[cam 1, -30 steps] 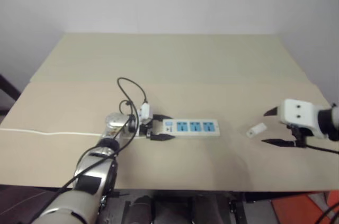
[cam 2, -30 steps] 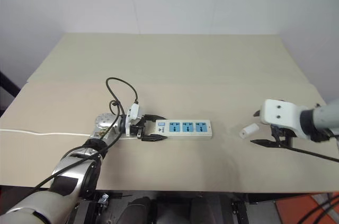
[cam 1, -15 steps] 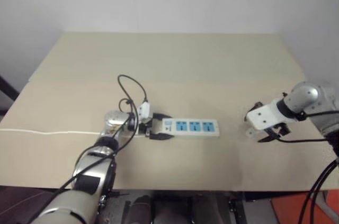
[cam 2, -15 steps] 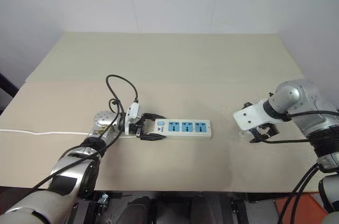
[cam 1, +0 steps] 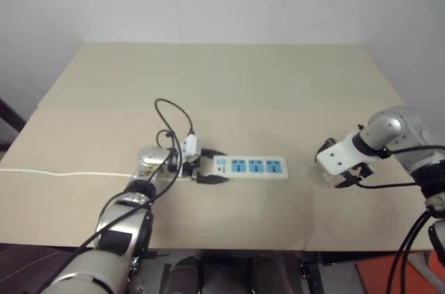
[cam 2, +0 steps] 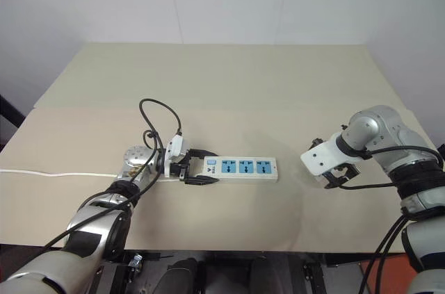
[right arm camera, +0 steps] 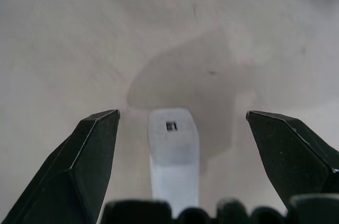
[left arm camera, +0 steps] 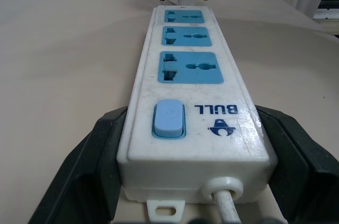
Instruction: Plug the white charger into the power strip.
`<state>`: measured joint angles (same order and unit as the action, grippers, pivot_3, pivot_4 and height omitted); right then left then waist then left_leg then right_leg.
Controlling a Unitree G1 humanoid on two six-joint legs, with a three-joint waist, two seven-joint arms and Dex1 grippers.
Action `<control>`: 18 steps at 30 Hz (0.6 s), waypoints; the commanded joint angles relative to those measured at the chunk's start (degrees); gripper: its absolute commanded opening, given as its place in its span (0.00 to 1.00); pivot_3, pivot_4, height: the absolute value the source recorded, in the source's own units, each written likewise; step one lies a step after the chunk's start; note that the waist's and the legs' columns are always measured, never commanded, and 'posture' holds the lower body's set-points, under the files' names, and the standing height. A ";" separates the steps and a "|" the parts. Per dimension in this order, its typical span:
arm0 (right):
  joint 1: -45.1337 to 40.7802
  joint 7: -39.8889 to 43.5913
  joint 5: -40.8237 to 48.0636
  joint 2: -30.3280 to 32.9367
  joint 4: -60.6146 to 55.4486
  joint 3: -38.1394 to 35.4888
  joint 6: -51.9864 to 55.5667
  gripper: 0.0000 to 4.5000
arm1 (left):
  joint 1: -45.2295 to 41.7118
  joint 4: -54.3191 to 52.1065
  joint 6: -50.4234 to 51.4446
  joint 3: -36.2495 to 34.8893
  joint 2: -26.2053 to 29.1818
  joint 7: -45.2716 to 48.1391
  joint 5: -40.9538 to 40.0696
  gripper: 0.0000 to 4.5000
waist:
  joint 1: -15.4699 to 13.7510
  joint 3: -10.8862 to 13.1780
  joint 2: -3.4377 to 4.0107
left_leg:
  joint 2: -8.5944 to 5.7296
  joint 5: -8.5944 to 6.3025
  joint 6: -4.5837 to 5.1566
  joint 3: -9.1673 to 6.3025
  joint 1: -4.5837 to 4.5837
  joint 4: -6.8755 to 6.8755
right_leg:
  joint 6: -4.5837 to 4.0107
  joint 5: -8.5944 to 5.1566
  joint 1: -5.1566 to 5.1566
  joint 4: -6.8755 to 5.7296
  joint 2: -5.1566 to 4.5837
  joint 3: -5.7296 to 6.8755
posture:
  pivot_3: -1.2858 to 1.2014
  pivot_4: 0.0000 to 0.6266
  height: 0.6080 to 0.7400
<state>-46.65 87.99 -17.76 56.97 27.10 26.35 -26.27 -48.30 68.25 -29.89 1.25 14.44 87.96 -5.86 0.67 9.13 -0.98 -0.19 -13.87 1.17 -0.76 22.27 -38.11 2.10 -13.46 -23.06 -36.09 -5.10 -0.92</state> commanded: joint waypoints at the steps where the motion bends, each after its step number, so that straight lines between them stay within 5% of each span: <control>1: -1.54 0.38 -0.96 -0.05 0.85 -0.01 -1.91 1.00 | 0.01 -1.60 0.15 0.21 -0.27 0.16 0.10 0.73 | 0.01 0.00 0.00 | 0.00 0.00 0.00 0.00 0.00 0.00 | 0.00 0.00 0.00 0.00 0.00 0.00 | 0.52 0.24 1.00; 5: -1.93 0.12 -2.50 -0.25 2.42 0.61 -4.61 0.96 | 0.19 -1.67 -0.10 0.28 -0.12 -0.14 0.37 0.73 | 0.00 0.00 0.00 | -0.01 0.00 0.00 0.00 0.01 0.00 | 0.00 0.00 0.00 0.01 -0.01 0.00 | 0.52 0.24 1.00; 15: -3.27 -2.57 -5.57 -1.28 6.48 1.45 -7.58 0.27 | 0.68 -2.36 0.13 0.33 0.25 0.04 0.30 0.73 | 0.08 0.00 0.00 | 0.00 0.00 0.00 0.01 -0.01 0.00 | -0.01 0.00 0.01 0.00 0.00 -0.01 | 0.52 0.24 1.00; 18: -2.79 -2.20 -5.22 -1.17 5.05 0.89 -6.38 0.25 | 0.65 -2.43 0.31 0.53 0.55 0.09 0.56 0.73 | 0.09 0.00 0.01 | 0.00 0.00 0.00 0.01 -0.03 0.00 | -0.01 0.01 0.02 -0.01 0.00 -0.01 | 0.52 0.24 1.00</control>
<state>-48.74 85.97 -23.35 55.48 33.27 28.26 -33.17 -47.75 67.18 -29.75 1.18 14.56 87.76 -5.86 0.76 9.13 -0.98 -0.19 -13.87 1.17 -0.75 22.24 -38.11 2.09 -13.46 -23.04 -36.10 -5.10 -0.94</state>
